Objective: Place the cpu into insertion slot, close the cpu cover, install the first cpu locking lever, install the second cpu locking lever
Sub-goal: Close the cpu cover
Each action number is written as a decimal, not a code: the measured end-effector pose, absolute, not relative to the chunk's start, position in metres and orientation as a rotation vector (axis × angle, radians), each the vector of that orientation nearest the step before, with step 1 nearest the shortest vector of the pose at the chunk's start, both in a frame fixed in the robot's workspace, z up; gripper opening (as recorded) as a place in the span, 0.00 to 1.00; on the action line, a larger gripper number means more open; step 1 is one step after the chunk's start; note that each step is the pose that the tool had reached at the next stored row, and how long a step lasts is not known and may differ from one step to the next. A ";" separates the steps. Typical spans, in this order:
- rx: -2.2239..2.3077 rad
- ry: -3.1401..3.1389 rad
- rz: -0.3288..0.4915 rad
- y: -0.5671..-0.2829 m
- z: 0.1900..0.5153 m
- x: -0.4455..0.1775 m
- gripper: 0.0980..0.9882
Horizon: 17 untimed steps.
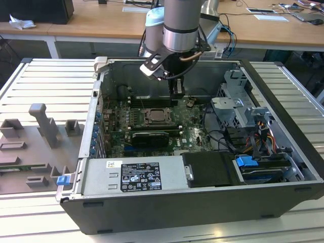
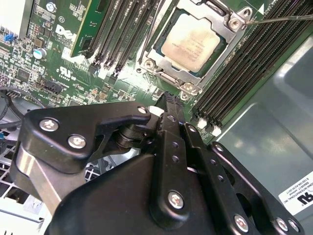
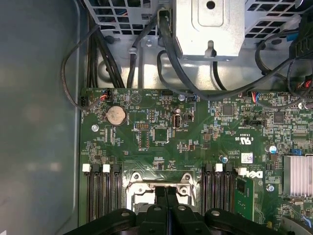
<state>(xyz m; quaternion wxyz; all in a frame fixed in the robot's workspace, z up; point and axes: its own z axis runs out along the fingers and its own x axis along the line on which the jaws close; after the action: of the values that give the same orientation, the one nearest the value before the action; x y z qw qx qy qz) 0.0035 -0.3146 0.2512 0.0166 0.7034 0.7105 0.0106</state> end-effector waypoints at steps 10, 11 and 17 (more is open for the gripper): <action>2.187 2.209 0.033 -0.315 0.249 0.000 0.01; 2.187 2.209 0.033 -0.315 0.249 0.000 0.01; 2.187 2.209 0.033 -0.315 0.241 -0.012 0.01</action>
<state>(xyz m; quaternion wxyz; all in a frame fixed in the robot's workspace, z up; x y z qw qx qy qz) -0.0122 -0.3146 0.2413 0.0165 0.7034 0.7105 0.0107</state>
